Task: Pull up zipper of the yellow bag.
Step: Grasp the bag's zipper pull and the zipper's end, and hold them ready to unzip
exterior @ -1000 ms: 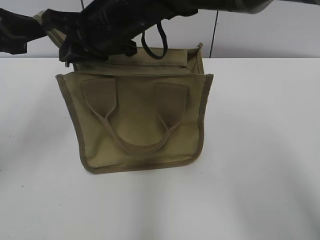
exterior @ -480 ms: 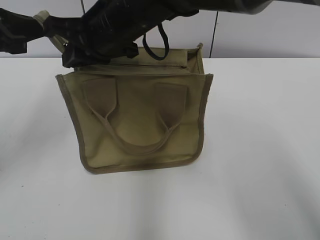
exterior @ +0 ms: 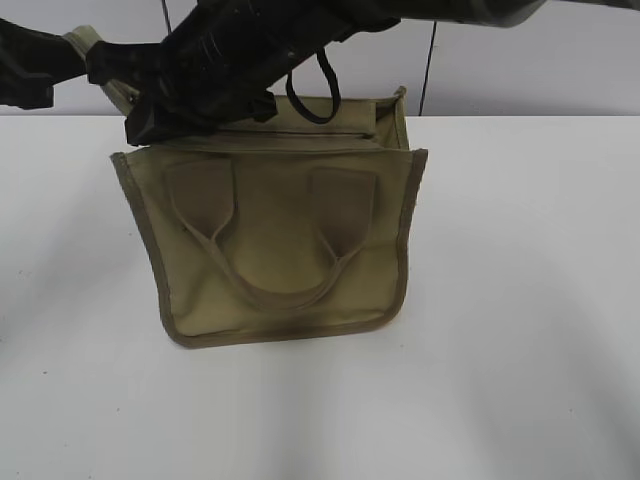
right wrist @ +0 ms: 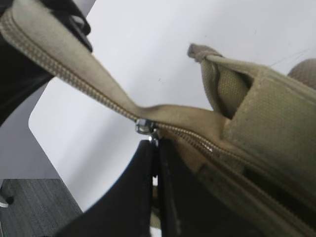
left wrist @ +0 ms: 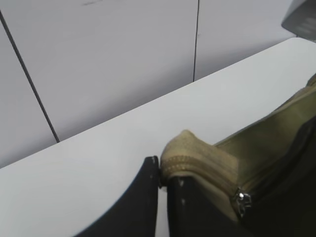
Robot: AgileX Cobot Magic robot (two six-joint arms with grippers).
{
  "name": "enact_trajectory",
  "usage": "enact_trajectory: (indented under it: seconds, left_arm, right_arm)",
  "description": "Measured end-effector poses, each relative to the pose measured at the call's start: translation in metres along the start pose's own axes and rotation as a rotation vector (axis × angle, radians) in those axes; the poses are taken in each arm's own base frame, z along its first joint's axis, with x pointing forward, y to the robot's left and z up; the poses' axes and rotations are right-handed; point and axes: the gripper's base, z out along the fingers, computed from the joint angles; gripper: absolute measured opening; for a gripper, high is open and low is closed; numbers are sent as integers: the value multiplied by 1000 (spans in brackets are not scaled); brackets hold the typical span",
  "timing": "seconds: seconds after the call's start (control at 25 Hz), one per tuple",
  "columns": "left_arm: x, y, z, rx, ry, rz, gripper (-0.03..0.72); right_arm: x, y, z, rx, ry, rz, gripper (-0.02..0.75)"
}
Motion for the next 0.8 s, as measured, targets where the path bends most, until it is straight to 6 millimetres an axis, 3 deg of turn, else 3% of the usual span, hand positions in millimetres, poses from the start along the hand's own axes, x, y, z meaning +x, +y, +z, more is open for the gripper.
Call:
enact_trajectory:
  seconds: [0.16,0.36,0.8]
  left_arm:
    - [0,0,0,-2,1,1,8]
    - [1,1,0,-13,6,0,8]
    - [3,6,0,-68,32,-24,8]
  right_arm:
    - [0,1,-2,3,4,-14,-12]
    - [-6,2,-21,-1,7,-23,-12]
    - [-12,-17,-49,-26,135,17,-12]
